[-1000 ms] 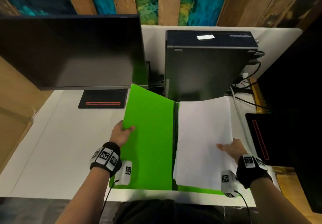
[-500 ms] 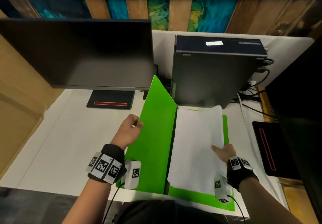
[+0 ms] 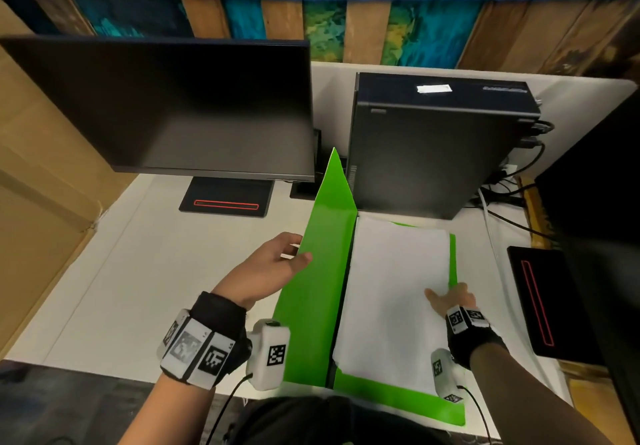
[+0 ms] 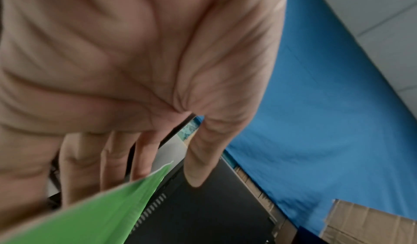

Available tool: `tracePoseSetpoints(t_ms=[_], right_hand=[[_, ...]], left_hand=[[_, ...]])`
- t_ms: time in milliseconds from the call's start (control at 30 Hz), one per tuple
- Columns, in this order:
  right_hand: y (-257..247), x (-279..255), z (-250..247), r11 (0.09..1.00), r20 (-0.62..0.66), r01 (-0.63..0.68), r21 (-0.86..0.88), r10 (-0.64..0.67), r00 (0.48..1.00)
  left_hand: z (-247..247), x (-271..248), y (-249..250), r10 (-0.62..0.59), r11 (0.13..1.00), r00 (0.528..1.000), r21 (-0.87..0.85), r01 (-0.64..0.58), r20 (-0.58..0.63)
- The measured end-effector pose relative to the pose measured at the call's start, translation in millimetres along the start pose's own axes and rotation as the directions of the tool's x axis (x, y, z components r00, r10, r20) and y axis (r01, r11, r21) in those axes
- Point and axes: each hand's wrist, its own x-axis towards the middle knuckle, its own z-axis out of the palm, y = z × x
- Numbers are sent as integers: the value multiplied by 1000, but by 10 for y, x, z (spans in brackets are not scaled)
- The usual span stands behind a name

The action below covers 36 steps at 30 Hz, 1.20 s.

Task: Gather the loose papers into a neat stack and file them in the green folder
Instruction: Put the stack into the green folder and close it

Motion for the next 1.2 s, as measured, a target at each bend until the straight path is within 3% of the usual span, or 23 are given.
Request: tracePoseSetpoints(t_ms=[100,200,300,400,500,600,733,967,1033,1200], right_hand=[[-292,-187,-146,986,-97,165,-27,-167,981],[-775,-583,-315,834,-57,452,317,-459,887],[-1186,-1064,-465,689,-5,559,461,-628,778],[-1291,-1254,-550,700,129,603,384,-687,715],[-1082,-1195,-716,725,175,550,415,-656,734],[-728,-1008,-926,752,202,451,481,-595,778],[-172,-559,-1025,871,292,335,361,-446,846],[416,-19,-593,950,300,-23,311,-75,951],[503,63,-397,936,279,-101,338,3,960],[542,131,-61,934,88,-100,342,74,993]], left_hand=[[-6,-75,75,24,999,998,30,-25,57],[47,-116,157,45,998,994,38,-49,102],[163,-141,244,64,998,987,-1,-65,147],[280,-161,311,82,994,973,-82,-65,218],[311,-148,336,97,987,961,-146,-60,259],[294,-15,288,86,967,973,-254,-29,217],[409,387,13,-55,895,966,-417,159,251],[1058,992,-667,-358,915,898,-95,392,256],[1171,1083,-799,-372,917,890,-43,396,262],[1278,1118,-871,-344,933,916,-37,359,208]])
